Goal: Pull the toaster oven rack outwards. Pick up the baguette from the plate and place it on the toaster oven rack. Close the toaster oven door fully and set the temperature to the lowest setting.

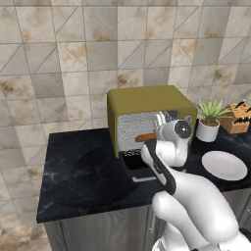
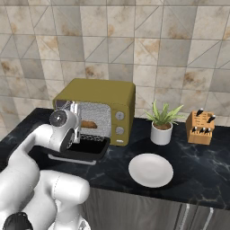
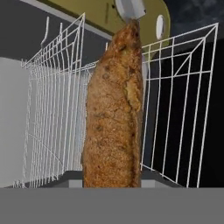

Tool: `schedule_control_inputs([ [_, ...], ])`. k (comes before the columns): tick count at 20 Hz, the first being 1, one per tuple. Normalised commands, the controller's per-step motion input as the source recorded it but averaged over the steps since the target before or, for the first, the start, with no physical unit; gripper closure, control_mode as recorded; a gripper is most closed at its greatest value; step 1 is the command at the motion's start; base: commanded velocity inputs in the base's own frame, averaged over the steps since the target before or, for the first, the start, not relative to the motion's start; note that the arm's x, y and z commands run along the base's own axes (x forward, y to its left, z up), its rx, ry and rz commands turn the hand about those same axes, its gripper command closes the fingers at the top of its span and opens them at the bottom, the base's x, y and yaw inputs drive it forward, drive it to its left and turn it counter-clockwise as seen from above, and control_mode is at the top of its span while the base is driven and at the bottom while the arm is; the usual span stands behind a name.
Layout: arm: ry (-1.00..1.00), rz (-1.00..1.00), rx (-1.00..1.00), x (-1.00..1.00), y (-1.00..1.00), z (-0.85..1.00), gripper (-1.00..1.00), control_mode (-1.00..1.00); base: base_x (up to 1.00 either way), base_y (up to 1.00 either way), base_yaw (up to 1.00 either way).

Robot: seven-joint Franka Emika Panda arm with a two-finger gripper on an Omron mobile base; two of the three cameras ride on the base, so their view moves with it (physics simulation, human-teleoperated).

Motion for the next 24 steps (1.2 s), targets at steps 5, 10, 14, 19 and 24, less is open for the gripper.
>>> schedule_control_inputs([
  [5, 0.0, 0.0, 0.0, 0.22, 0.0, -0.2, 1.0, -1.0, 0.0, 0.0, 0.0],
  [10, 0.01, 0.0, 0.0, 0.19, 0.0, -0.21, 1.0, -1.0, 0.0, 0.0, 0.0],
  [14, 0.02, 0.0, 0.0, 0.18, 0.0, -0.22, 1.0, -1.0, 0.0, 0.0, 0.0],
  [19, 0.01, 0.0, 0.0, 0.14, 0.0, -0.19, 1.0, -1.0, 0.0, 0.0, 0.0],
  [24, 0.0, 0.0, 0.0, 0.12, 0.0, -0.17, 1.0, -1.0, 0.0, 0.0, 0.0],
])
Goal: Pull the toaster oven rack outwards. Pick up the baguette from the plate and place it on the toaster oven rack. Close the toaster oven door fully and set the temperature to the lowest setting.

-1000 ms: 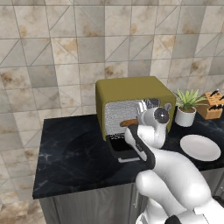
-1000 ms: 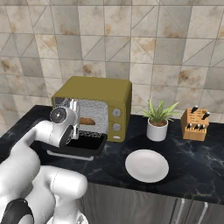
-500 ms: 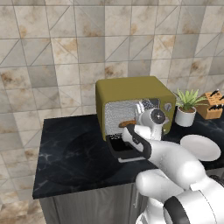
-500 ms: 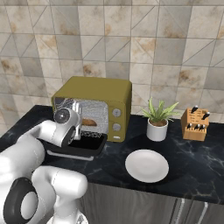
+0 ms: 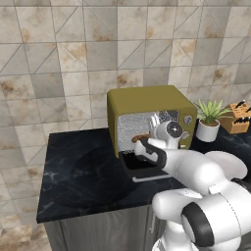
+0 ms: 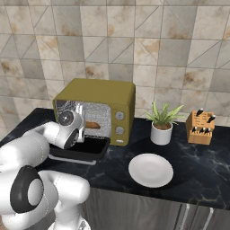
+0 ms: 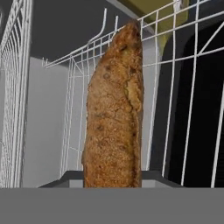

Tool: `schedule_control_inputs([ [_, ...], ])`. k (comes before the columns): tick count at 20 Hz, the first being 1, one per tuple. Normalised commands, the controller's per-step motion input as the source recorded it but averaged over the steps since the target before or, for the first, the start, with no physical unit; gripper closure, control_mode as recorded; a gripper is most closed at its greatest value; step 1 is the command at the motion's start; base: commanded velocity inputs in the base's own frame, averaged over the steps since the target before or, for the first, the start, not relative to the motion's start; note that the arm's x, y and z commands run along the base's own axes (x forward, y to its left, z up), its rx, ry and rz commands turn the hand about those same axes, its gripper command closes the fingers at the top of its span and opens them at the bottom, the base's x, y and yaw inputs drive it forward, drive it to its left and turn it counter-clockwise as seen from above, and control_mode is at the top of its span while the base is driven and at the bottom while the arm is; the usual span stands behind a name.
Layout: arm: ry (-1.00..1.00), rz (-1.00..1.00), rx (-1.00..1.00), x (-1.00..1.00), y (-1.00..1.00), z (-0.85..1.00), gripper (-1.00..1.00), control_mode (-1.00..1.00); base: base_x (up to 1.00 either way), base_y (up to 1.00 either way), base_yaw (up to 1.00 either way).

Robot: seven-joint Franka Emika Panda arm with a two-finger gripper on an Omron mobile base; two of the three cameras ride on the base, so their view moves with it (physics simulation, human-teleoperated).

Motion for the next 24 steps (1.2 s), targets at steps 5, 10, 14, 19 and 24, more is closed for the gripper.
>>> schedule_control_inputs([
  [5, 0.0, 0.0, 0.0, 0.07, 0.0, -0.11, 1.0, -1.0, 0.0, 0.0, 0.0],
  [10, 0.0, 0.0, 0.0, 0.02, 0.07, 0.0, -1.0, -1.0, 0.0, 0.0, 0.0],
  [14, 0.0, 0.0, 0.0, 0.0, 0.01, 0.0, -1.0, -1.0, 0.0, 0.0, 0.0],
  [19, -0.01, 0.0, 0.0, 0.0, 0.02, 0.0, -1.0, -1.0, 0.0, 0.0, 0.0],
  [24, -0.04, 0.0, 0.0, 0.01, 0.05, 0.02, -1.0, -1.0, 0.0, 0.0, 0.0],
])
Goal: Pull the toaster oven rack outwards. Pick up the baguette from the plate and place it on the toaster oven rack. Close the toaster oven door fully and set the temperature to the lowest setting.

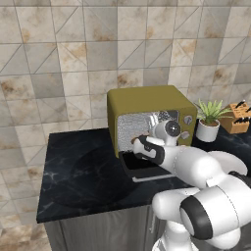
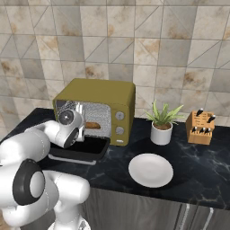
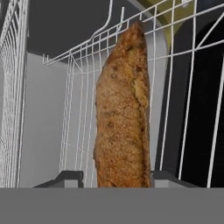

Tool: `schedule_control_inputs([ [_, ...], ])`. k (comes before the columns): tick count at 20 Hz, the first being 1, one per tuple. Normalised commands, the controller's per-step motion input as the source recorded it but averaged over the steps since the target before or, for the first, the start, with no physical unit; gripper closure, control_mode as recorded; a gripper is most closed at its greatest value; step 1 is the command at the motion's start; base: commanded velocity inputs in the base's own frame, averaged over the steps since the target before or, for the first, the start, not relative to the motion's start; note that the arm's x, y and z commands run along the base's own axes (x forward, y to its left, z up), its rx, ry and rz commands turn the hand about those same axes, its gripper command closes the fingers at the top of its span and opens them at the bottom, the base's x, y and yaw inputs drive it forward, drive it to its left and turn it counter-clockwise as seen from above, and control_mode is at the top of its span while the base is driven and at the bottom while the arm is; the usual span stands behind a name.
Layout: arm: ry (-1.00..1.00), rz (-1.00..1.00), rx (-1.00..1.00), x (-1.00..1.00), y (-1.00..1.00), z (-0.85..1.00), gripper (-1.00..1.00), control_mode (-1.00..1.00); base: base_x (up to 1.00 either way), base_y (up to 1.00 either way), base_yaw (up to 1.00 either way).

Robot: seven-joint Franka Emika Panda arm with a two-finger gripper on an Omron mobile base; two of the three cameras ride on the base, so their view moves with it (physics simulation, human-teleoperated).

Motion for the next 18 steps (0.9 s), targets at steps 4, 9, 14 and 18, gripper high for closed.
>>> schedule_control_inputs([
  [4, -0.09, 0.0, 0.0, 0.0, 0.06, 0.21, -1.0, -1.0, 0.0, 0.0, 0.0],
  [9, -0.09, 0.01, 0.0, 0.0, 0.07, 0.35, -1.0, -1.0, 0.0, 0.0, 0.0],
  [14, -0.09, 0.01, 0.0, 0.0, 0.02, 0.38, -1.0, -1.0, 0.0, 0.0, 0.0],
  [18, -0.01, 0.0, 0.0, 0.0, 0.0, 0.38, -1.0, -1.0, 0.0, 0.0, 0.0],
])
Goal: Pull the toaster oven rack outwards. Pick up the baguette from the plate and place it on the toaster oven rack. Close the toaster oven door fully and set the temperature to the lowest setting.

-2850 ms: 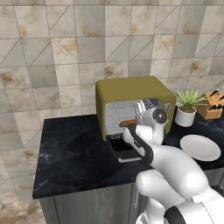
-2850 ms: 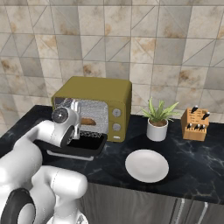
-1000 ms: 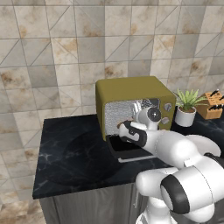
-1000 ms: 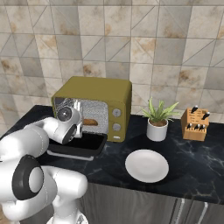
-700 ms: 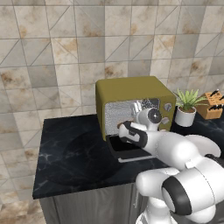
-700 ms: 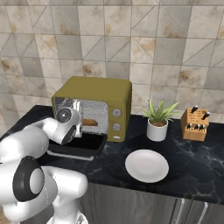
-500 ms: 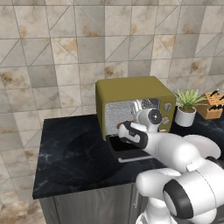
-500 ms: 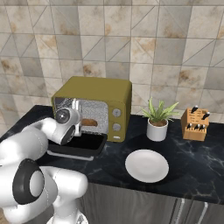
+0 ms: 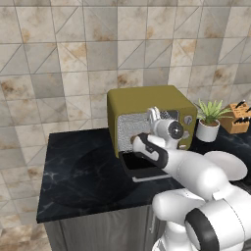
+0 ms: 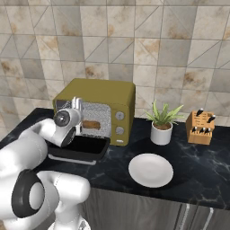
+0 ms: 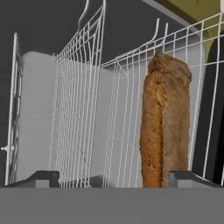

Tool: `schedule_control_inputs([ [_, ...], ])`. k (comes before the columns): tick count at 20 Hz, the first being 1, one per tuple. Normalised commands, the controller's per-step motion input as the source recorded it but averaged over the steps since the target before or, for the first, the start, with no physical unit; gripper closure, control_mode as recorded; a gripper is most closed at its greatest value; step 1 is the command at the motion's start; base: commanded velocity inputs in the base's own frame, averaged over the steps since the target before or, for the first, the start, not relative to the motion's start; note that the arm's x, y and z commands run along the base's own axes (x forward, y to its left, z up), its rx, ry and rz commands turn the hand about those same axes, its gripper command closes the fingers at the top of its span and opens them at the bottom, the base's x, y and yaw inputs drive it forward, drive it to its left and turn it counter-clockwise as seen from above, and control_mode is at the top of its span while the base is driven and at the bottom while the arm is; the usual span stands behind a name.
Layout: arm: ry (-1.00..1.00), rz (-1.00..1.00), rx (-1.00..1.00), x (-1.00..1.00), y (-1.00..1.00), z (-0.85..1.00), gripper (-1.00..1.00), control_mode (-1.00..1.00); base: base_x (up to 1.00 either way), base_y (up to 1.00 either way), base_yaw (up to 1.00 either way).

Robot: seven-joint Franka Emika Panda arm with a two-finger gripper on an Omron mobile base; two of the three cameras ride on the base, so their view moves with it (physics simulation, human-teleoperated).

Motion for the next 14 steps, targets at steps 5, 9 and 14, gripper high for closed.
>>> schedule_control_inputs([
  [5, 0.0, 0.0, 0.0, 0.0, 0.0, 0.46, -1.0, -1.0, 0.0, 0.0, 0.0],
  [9, 0.0, 0.0, 0.0, -0.13, 0.0, 0.57, -1.0, -1.0, 0.0, 0.0, 0.0],
  [14, 0.0, 0.0, 0.0, -0.29, 0.0, 0.63, -1.0, -1.0, 0.0, 0.0, 0.0],
])
